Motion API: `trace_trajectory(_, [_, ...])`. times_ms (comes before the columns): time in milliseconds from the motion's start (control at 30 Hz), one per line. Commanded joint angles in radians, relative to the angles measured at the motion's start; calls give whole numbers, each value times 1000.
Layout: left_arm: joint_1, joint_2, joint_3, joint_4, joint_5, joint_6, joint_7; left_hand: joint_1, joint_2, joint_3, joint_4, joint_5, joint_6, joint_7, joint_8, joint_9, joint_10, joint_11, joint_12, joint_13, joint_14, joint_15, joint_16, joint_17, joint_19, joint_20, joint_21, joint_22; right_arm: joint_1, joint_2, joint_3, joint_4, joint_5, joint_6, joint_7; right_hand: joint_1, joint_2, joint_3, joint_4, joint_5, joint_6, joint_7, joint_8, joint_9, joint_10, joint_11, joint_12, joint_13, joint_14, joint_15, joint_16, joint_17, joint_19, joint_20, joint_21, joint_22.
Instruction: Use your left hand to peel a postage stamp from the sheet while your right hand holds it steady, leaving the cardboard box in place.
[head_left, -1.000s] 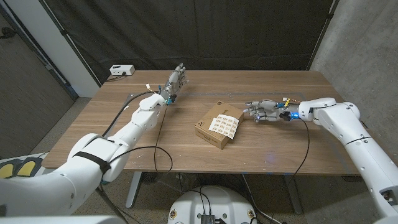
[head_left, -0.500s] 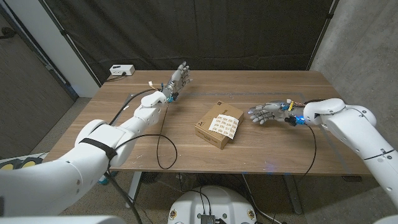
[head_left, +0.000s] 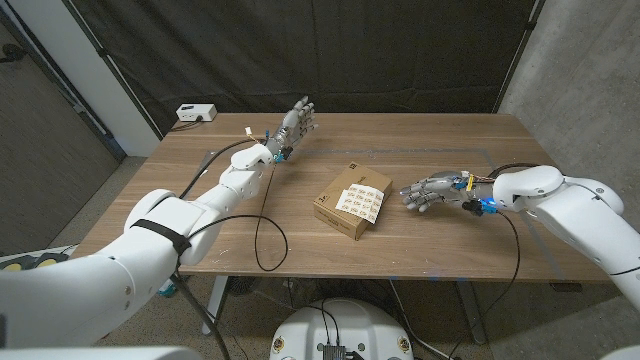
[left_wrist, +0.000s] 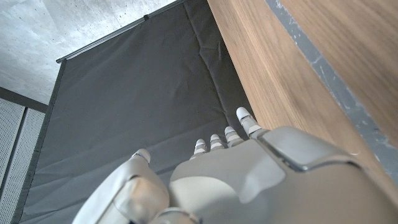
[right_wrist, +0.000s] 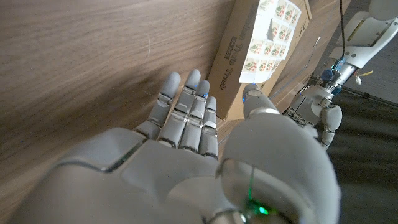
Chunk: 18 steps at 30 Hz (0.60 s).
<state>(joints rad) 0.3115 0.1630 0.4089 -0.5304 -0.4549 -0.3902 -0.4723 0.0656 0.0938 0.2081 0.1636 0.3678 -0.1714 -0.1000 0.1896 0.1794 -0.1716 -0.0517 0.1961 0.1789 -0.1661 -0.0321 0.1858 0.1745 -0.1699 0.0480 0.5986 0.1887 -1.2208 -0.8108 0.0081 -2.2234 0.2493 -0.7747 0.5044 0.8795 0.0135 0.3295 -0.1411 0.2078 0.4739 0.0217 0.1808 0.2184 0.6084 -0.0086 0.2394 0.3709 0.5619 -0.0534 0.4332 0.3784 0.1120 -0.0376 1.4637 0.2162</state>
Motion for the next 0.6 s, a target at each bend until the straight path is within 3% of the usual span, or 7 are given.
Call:
trace_trajectory(33, [-17,-19,17,2,7,8,-21,6,42,-1,-1,8,-91,-8,1,4,-85,1,4,4,-86,-7,0,3,-102,8,-6,2,-157,-45,8,-192,-174,-16,-160,-12,-40,-21,1,23,-54,0,-3,-2,-57,5,-13,0,-51,-62,-27,4,-34,-6,-9,-14])
trace_trajectory(167, [-52,-46,23,69,9,-1,-39,5,43,-2,0,8,-90,-8,2,4,-84,4,4,4,-85,-6,0,3,-101,9,-6,2,-197,-42,-2,-245,-241,-44,-204,-22,-60,-40,7,44,-119,0,-4,-5,-130,13,-25,-1,-106,-49,-56,7,-60,-2,-14,-23])
trace_trajectory(300, [-78,-66,30,114,14,-2,-42,3,44,-2,1,8,-89,-7,2,4,-83,4,4,4,-85,-6,1,3,-100,9,-6,3,-232,-27,-28,-284,-315,-56,-252,-19,-66,-44,6,53,-138,0,-3,-6,-153,15,-27,-1,-120,-44,-64,8,-66,1,-16,-26])
trace_trajectory(600, [-111,-98,38,152,17,25,-53,1,46,-3,3,8,-89,-8,2,4,-83,4,4,4,-86,-7,0,3,-100,9,-8,3,-329,48,-138,-311,-550,7,-432,-5,-71,-45,1,68,-143,-8,6,-7,-155,4,-18,-2,-131,-45,-73,9,-72,5,-19,-29])
